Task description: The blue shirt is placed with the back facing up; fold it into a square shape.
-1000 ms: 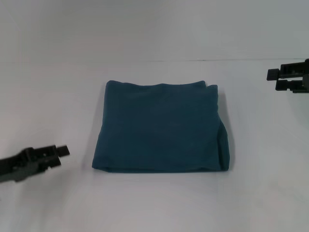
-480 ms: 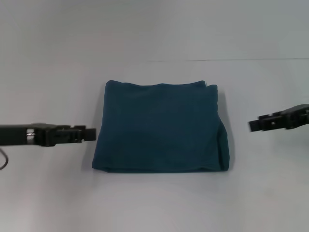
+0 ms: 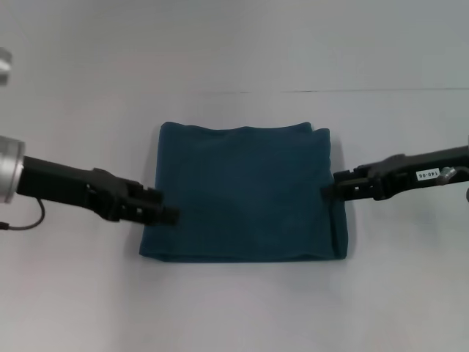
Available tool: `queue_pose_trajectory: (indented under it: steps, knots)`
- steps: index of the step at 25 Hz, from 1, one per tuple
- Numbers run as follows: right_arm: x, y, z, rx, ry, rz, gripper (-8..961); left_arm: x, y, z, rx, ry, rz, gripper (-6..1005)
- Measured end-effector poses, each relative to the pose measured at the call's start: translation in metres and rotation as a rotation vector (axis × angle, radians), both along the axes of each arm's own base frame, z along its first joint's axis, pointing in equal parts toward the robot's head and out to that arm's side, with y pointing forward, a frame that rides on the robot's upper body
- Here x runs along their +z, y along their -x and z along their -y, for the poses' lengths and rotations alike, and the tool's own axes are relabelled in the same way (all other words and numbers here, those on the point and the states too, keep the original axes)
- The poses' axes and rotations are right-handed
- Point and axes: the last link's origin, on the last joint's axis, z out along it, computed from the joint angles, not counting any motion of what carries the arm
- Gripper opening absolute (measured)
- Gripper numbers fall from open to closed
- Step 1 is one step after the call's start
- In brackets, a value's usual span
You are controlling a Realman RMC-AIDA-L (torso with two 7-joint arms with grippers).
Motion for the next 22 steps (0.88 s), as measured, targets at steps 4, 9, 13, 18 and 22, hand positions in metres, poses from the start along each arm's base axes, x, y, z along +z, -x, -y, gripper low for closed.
queue_pose_trajectory:
  steps: [4,9,13,18,22]
  knots:
    - [0.007,0.003,0.0,0.053,-0.046,-0.057,564,-0.006,-0.007,-0.003,-0.099,-0.001,-0.035,665]
    - [0.017,0.001,0.007,0.13,-0.166,-0.2,564,-0.008,-0.013,-0.006,-0.118,0.013,-0.025,664]
    - [0.017,-0.006,0.01,0.114,-0.193,-0.228,564,-0.014,-0.015,-0.006,-0.091,0.07,-0.006,664]
    - [0.014,-0.011,0.01,0.087,-0.161,-0.229,564,-0.012,-0.018,-0.017,-0.024,0.021,0.041,666]
    - [0.006,-0.013,0.012,0.056,-0.092,-0.205,565,-0.017,-0.023,-0.018,-0.03,0.023,0.049,665]
